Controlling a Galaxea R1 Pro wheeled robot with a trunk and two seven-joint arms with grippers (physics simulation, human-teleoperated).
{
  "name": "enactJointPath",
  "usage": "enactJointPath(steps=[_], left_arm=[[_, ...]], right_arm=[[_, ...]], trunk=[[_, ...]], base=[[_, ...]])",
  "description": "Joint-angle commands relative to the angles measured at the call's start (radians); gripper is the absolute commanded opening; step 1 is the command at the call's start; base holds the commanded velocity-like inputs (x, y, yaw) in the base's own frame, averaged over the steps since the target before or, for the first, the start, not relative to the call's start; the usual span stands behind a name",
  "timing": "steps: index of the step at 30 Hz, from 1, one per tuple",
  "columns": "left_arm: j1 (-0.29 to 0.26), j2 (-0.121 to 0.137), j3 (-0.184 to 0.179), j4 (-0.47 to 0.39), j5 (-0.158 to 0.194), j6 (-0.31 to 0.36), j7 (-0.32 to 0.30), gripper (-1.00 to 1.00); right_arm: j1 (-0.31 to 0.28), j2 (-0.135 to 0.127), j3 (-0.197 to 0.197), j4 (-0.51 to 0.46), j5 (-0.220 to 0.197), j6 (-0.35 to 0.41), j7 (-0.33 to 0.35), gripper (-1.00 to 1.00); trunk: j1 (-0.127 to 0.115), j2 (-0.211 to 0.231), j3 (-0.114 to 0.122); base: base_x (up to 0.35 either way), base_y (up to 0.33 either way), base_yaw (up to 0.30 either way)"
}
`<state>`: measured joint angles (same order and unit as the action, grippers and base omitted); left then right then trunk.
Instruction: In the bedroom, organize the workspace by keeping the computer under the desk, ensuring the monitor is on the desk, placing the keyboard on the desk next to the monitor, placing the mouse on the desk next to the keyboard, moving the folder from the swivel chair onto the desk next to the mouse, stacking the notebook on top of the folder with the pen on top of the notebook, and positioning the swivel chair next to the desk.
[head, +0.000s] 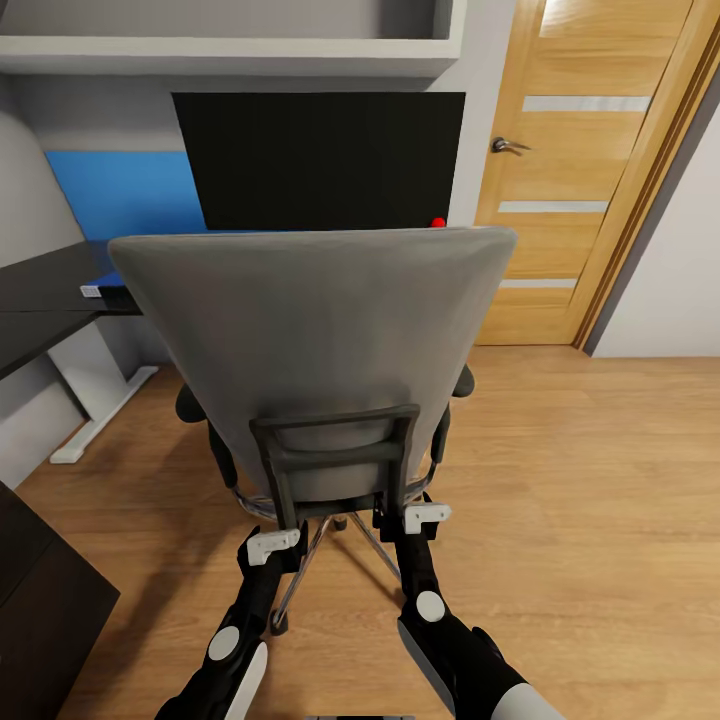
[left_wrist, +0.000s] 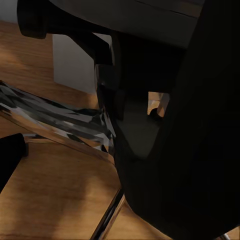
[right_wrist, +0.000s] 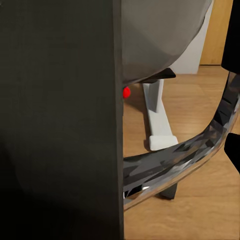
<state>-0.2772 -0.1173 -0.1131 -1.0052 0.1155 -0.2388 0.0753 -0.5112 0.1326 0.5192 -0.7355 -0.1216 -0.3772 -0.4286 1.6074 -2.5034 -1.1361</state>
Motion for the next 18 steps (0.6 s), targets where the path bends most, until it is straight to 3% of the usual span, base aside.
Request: enactJointPath(steps=[1,18], left_arm=[[0.0,0.001,-0.004,0.0,0.01,-0.004,0.005,1.0],[0.0,0.001,-0.004,0.0,0.01,-0.004,0.004,1.0]], right_arm=[[-0.001,-0.001,0.005,0.001,-0.01,-0.006,-0.004,1.0],[-0.001,-0.001,0.005,0.001,-0.011,-0.006,-0.004,1.0]], trunk=[[0.0,0.0,-0.001],[0.0,0.0,-0.001]], base=[[0.007,0.0,0.0],[0.001,0.0,0.0]])
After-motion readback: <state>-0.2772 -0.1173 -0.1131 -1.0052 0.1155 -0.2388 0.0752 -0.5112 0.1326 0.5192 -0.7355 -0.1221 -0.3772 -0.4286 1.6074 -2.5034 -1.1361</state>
